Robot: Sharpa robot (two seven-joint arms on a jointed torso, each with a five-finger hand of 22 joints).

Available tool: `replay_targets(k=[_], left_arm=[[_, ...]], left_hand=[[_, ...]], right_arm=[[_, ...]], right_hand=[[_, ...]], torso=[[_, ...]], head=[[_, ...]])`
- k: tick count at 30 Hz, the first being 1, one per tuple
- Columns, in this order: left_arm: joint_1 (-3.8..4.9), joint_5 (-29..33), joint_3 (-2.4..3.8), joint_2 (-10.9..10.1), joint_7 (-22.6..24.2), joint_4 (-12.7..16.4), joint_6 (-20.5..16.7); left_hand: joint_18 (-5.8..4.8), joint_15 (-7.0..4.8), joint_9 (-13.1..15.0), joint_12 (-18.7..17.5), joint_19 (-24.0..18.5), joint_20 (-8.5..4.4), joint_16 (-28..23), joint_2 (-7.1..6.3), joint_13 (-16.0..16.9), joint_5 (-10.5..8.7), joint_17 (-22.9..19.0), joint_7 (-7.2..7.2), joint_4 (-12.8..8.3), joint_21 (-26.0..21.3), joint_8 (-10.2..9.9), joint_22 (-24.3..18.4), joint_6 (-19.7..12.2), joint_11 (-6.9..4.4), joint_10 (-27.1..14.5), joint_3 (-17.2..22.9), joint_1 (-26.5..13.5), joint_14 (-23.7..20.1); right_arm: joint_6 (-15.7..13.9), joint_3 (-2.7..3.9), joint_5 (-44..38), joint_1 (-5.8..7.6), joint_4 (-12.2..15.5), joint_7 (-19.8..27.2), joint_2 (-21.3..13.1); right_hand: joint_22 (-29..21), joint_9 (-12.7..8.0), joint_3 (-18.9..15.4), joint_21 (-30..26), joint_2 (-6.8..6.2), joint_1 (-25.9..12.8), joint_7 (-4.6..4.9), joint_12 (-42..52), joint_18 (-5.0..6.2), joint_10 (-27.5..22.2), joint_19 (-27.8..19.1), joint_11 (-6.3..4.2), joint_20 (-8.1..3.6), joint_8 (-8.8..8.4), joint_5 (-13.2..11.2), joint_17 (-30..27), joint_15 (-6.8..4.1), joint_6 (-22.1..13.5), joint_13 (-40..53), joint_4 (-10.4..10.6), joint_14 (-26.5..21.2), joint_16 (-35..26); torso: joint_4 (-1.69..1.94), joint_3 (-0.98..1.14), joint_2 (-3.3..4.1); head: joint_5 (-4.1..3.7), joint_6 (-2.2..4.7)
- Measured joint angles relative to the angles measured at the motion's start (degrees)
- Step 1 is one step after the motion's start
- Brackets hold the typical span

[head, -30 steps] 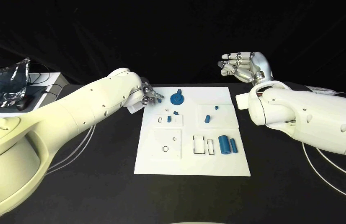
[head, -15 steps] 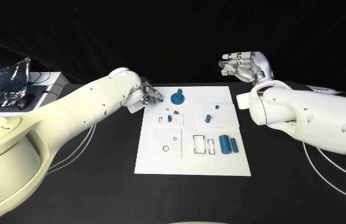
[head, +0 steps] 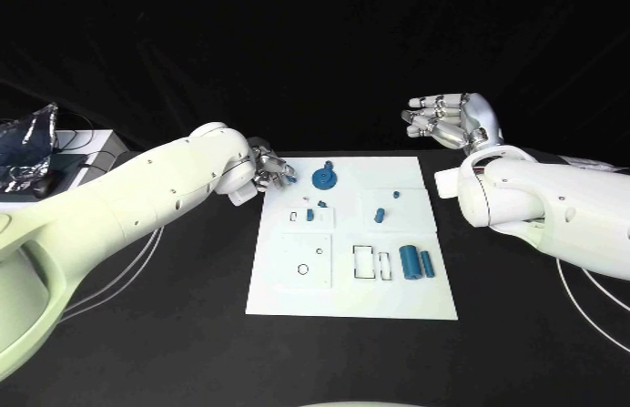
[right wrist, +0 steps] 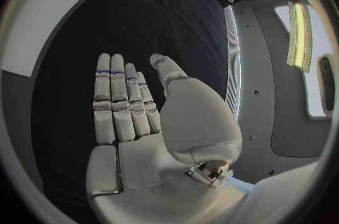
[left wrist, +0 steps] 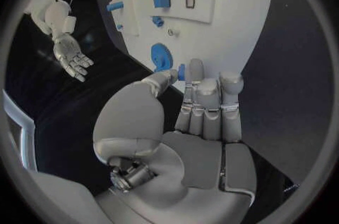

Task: Assemble the parts on the task board

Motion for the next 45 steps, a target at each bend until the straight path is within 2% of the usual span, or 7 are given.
replay_targets(k=[9,14,17,21,26,33,45], left_arm=[[-0.01,3.05,0.03,-7.22,0.03,10.30,-2.90],[-0.06,3.86,0.01,-10.50,-0.14,15.86,-4.10],[-0.28,4.04,-0.24,-12.20,-0.35,18.86,-4.91],[-0.86,3.89,-0.79,-13.71,-1.05,21.97,-6.09],[-1.20,3.22,-2.43,-14.33,-2.26,24.51,-7.72],[-2.01,1.76,-3.78,-14.00,-3.38,25.40,-9.34],[-3.77,-1.34,-4.87,-12.85,-3.86,25.29,-10.28]], left_hand=[[-0.88,-1.19,-0.41,-0.44,3.22,-1.96,2.87,-2.65,-1.22,10.37,8.27,-1.26,-0.54,4.52,-0.43,0.00,3.69,-0.74,3.54,-0.54,-1.41,3.03],[-1.78,-1.31,-0.89,-1.44,4.13,-2.47,3.27,-2.94,-1.48,13.23,11.26,-1.64,-1.65,6.11,-1.95,-0.01,5.31,-0.82,4.66,-1.65,-1.71,3.54],[-1.78,-1.62,-0.72,-1.44,4.33,-2.67,2.90,-3.06,-1.25,13.49,12.37,-1.72,-1.80,6.49,-2.45,-0.01,5.81,-0.83,4.68,-1.80,-2.21,3.85],[-1.79,-1.41,-0.13,-1.76,4.33,-2.67,2.52,-3.12,-0.94,13.49,12.89,-1.83,-1.80,6.49,-2.73,-0.01,6.12,-1.14,5.01,-1.80,-2.57,4.06],[-1.79,-1.41,0.03,-1.76,4.53,-2.47,2.19,-3.12,-0.77,13.49,13.06,-1.83,-1.80,6.49,-2.74,-0.02,6.12,-1.14,5.01,-1.80,-2.57,4.06],[-1.79,-1.59,0.49,-1.76,4.53,-2.47,1.96,-3.21,-0.57,13.49,13.26,-1.82,-1.80,6.49,-2.76,-0.02,6.13,-1.23,5.10,-1.80,-2.66,4.26],[-1.79,-1.59,0.82,-1.76,4.53,-2.47,1.92,-3.40,-0.44,13.48,13.35,-1.81,-1.81,6.49,-2.77,-0.03,6.13,-1.32,5.19,-1.80,-2.85,4.27]], right_arm=[[0.31,-0.01,0.02,-0.01,-0.26,-0.18,-0.56],[0.63,-0.05,0.03,-0.02,-0.73,-0.30,-0.80],[1.00,-0.10,0.04,-0.06,-1.33,-0.31,-0.81],[1.78,-0.16,0.23,-0.13,-2.36,0.18,-0.59],[3.37,-0.25,0.89,-0.21,-3.95,1.38,0.29],[5.30,-0.42,1.66,-0.54,-5.11,2.54,1.26],[6.95,-0.47,2.06,-0.73,-4.67,3.02,1.28]], right_hand=[[0.00,0.00,-0.32,0.00,0.00,0.00,0.20,0.00,0.00,0.00,-0.21,0.00,0.21,0.00,2.45,0.00,0.21,-0.20,0.00,0.00,-0.21,0.00],[-0.01,0.00,-0.32,0.00,0.00,0.00,0.20,0.00,0.00,-0.21,-0.33,0.21,0.33,0.00,2.66,-0.01,0.04,-0.20,0.00,0.00,-0.46,0.00],[-0.14,0.04,-0.32,0.00,0.00,0.00,0.20,0.00,0.00,-0.34,-1.18,0.25,0.69,0.00,2.66,-0.17,0.40,-0.20,-0.08,0.00,-1.49,0.00],[-0.26,-0.31,-0.08,-1.61,0.00,0.00,0.22,-0.54,-1.33,-2.42,-5.72,0.87,1.98,-0.34,3.23,-0.43,1.47,-0.22,-0.15,-0.24,-5.22,0.00],[-0.13,-0.45,0.65,-1.82,0.00,0.00,0.23,-0.54,-2.65,-3.26,-10.95,1.27,3.19,-0.33,3.23,-0.49,2.44,-0.66,-0.15,-0.97,-7.63,0.00],[-0.11,-0.62,0.66,-1.55,0.00,0.00,0.62,-0.75,-2.66,-4.19,-12.20,1.71,3.80,-0.33,3.23,-0.57,2.88,-3.08,-0.15,-1.45,-8.64,0.00],[-0.20,-0.96,-1.59,-1.56,0.72,0.20,1.13,-0.75,-2.65,-7.22,-14.35,2.66,4.70,-0.62,3.23,-0.61,3.89,-9.32,-0.14,-2.86,-11.89,0.00]], torso=[[0.62,-0.32,-0.93],[0.93,-0.57,-1.55],[1.07,-0.71,-1.94],[1.16,-0.88,-2.34],[1.22,-1.00,-2.76],[1.22,-1.05,-2.90],[1.26,-0.97,-2.55]], head=[[0.16,-0.66],[0.27,-1.16],[0.29,-1.44],[0.31,-1.80],[0.59,-2.13],[0.71,-2.24],[0.47,-2.47]])
